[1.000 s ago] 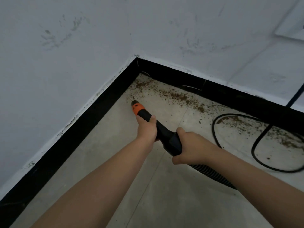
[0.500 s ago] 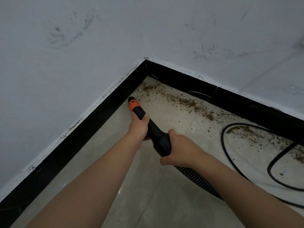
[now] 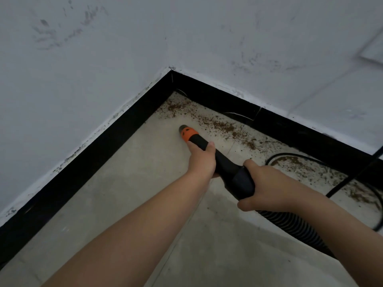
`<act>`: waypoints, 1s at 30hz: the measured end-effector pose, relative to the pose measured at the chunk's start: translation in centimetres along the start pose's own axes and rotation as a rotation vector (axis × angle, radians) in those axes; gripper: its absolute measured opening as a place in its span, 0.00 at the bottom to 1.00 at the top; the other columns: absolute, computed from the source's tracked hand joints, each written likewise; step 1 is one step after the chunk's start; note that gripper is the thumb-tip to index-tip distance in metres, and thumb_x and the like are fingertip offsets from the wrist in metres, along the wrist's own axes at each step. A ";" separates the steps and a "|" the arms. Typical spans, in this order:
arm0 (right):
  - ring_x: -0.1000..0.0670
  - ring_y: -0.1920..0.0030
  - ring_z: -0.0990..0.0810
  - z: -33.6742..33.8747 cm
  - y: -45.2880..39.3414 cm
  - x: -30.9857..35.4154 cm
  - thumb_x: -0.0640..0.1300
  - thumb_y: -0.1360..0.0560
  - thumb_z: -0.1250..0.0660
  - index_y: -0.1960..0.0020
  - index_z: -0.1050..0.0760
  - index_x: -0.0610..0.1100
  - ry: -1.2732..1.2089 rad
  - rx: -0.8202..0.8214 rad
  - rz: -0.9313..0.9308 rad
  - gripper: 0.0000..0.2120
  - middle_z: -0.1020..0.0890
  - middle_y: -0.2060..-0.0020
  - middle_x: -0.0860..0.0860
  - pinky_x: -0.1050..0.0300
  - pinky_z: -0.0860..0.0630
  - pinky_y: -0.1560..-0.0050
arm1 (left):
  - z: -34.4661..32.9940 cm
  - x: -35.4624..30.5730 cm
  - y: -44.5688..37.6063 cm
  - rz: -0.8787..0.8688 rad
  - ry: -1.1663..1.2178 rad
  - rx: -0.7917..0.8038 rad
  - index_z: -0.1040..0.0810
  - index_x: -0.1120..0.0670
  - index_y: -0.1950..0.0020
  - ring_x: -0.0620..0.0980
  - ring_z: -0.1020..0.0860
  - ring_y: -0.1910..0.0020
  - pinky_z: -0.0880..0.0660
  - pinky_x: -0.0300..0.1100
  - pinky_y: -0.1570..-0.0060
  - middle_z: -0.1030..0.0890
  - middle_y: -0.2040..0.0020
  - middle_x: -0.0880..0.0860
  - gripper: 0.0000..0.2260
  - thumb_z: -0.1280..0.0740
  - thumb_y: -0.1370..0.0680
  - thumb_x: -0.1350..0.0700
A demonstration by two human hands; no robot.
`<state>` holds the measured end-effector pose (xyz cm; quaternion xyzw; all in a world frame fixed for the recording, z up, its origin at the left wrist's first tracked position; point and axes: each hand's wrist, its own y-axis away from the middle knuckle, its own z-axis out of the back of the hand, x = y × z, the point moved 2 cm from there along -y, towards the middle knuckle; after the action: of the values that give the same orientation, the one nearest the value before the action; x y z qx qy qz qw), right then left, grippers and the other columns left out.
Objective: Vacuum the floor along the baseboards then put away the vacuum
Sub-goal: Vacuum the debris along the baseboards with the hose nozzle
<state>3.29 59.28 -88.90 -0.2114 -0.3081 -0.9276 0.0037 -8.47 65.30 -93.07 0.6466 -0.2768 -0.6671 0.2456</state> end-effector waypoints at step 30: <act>0.54 0.66 0.29 -6.1 -7.4 7.2 0.49 0.34 0.27 0.50 0.42 0.46 -0.227 -0.072 0.051 0.25 0.31 0.62 0.53 0.60 0.32 0.72 | 9.1 -1.9 -4.3 -0.179 -0.333 -0.111 0.58 0.50 0.23 0.59 0.29 0.37 0.30 0.51 0.38 0.34 0.29 0.58 0.26 0.48 0.17 0.53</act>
<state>-6.64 62.65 -94.71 -0.3227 -0.2676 -0.9078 -0.0153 -17.39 70.17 -94.53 0.5348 -0.2181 -0.7982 0.1714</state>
